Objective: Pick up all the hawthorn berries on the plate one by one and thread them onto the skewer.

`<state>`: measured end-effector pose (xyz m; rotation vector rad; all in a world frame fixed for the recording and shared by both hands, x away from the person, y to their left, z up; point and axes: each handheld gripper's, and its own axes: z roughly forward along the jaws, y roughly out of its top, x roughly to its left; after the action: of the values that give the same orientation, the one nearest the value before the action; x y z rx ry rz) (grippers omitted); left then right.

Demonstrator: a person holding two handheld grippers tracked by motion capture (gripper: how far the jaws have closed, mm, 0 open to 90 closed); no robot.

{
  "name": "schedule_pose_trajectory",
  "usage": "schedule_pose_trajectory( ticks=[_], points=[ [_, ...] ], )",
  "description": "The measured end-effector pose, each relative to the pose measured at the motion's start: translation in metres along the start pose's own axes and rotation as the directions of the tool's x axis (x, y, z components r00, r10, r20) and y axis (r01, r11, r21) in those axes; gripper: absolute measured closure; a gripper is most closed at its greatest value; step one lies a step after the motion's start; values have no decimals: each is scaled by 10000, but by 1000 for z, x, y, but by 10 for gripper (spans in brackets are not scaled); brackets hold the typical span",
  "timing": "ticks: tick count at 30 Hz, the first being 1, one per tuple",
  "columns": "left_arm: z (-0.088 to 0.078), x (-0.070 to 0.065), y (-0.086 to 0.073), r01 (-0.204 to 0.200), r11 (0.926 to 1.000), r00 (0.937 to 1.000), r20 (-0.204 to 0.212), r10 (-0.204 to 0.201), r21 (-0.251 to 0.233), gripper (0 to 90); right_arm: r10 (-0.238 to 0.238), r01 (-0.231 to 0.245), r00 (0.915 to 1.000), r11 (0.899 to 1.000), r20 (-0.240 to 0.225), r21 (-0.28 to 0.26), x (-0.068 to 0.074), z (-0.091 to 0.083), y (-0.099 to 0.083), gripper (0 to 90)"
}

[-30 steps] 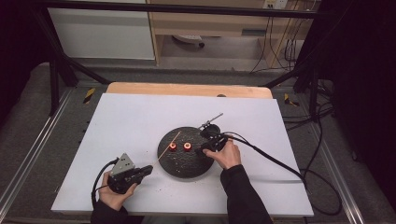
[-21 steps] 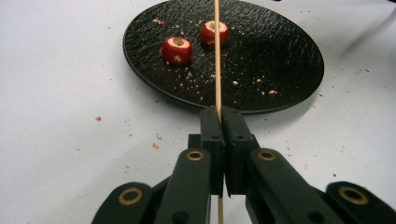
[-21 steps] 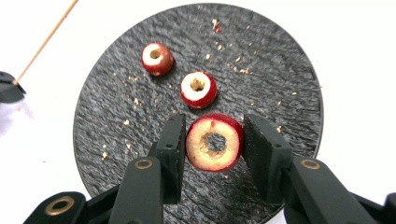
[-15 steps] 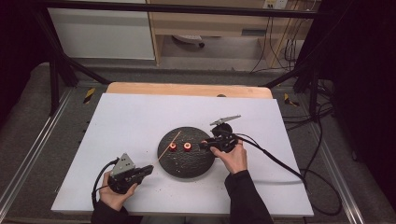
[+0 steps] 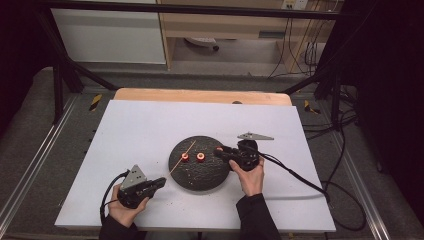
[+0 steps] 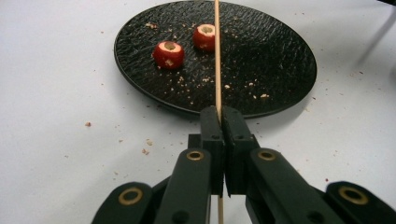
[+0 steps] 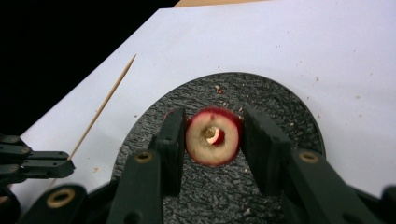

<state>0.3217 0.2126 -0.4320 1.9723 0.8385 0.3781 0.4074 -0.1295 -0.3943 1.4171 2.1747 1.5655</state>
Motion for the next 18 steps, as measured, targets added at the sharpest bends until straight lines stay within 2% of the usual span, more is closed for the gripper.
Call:
schedule_pose_trajectory(
  ticks=[2, 6, 8, 9, 11, 12, 13, 14, 15, 16, 17, 18],
  points=[
    [1, -1, 0, -21, 10000, 10000, 1, 21, 12, 881, 482, -499, 9984, 9968, -282, -617, -2, -1, -5, 614],
    [3, -4, 1, -5, 10000, 10000, -11, 5, 0, 881, 800, -839, 9959, 9913, -420, -1010, -4, 1, -9, 615],
    [4, -5, 1, 16, 10000, 10000, -23, -16, 26, 881, 1064, -1148, 9923, 9824, -637, -1476, -6, 3, -11, 615],
    [5, -6, 2, 33, 10000, 10000, -32, -33, 5, 881, 1064, -1148, 9923, 9824, -637, -1476, -6, 3, -11, 615],
    [5, -8, 3, -5, 10000, 10000, -39, 5, -22, 881, 1196, -1300, 9904, 9761, -690, -1740, -6, 4, -11, 615],
    [5, -9, 4, -4, 10000, 10000, -66, 3, -55, 881, 1349, -1472, 9881, 9684, -735, -2012, -6, 5, -12, 615],
    [6, -10, 4, -13, 10000, 10000, -49, 12, -77, 881, 1349, -1472, 9881, 9684, -735, -2012, -6, 5, -12, 615],
    [6, -11, 5, -9, 10000, 10000, -56, 8, -90, 881, 1358, -1488, 9881, 9618, -719, -2298, -6, 5, -12, 616],
    [7, -12, 6, -14, 9999, 10000, -63, 14, -114, 881, 1358, -1488, 9881, 9618, -719, -2298, -6, 5, -12, 616],
    [8, -14, 7, -7, 9999, 10000, -43, 6, -114, 881, 1496, -1660, 9853, 9523, -824, -2561, -6, 5, -11, 616],
    [8, -14, 7, -7, 9999, 10000, -43, 6, -114, 881, 1496, -1660, 9853, 9523, -824, -2561, -6, 5, -11, 616],
    [9, -15, 7, -8, 9999, 10000, -49, 8, -108, 881, 1633, -1820, 9824, 9454, -902, -2704, -6, 5, -11, 616]
  ],
)
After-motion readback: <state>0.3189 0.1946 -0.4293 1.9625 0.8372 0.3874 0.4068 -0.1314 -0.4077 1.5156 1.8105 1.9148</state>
